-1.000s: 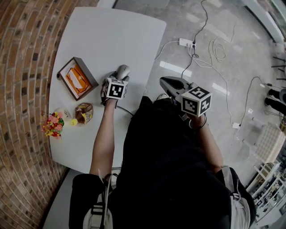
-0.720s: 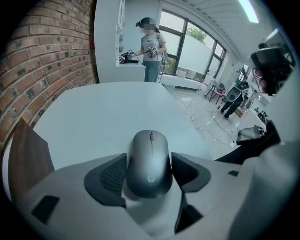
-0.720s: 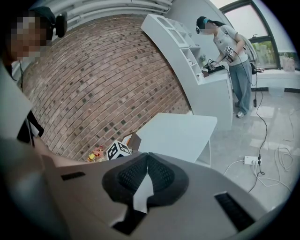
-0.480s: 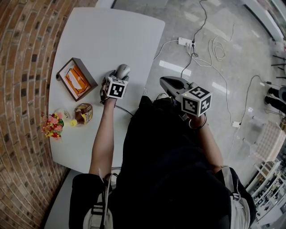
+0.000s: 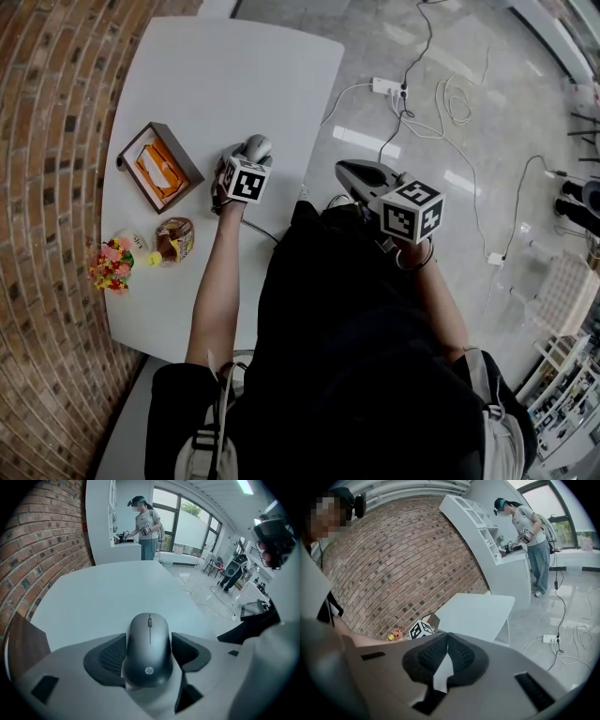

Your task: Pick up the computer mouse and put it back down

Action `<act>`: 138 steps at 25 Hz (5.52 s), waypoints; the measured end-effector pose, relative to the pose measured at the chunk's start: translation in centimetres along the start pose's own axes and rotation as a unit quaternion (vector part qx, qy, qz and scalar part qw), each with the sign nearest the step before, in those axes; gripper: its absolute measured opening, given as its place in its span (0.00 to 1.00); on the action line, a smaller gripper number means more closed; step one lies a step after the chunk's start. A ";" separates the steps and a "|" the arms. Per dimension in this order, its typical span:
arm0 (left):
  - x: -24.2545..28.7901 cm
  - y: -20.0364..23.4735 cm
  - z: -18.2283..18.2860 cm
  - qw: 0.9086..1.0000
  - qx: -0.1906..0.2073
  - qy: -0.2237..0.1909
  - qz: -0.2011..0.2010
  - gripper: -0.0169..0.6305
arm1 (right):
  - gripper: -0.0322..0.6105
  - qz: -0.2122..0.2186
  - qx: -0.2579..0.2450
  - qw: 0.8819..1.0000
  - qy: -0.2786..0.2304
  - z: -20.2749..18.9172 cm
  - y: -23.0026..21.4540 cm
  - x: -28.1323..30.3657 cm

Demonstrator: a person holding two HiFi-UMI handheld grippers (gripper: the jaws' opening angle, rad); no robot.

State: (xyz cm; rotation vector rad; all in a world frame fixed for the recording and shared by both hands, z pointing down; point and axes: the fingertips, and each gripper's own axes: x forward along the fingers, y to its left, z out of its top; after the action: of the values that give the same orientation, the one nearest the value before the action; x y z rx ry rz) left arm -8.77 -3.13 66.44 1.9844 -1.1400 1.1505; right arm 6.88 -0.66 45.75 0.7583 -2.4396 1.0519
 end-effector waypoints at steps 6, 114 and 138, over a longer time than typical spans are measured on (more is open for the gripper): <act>0.2 0.0 -0.1 1.000 -0.004 0.008 -0.009 0.50 | 0.08 0.000 0.001 1.000 0.002 -0.2 0.0 0.1; -19.1 -7.3 10.7 0.778 -0.328 -0.387 -0.371 0.49 | 0.08 0.014 0.003 1.000 -0.006 0.1 0.8 0.3; -13.0 -4.8 7.6 0.898 -0.281 -0.271 -0.205 0.49 | 0.08 0.010 0.003 1.000 -0.003 -0.1 0.7 0.3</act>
State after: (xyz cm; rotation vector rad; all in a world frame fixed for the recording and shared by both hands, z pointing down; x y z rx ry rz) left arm -5.06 -1.85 51.14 1.9643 -1.0675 0.0167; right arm 6.24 -0.28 45.59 0.7414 -2.4560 1.0656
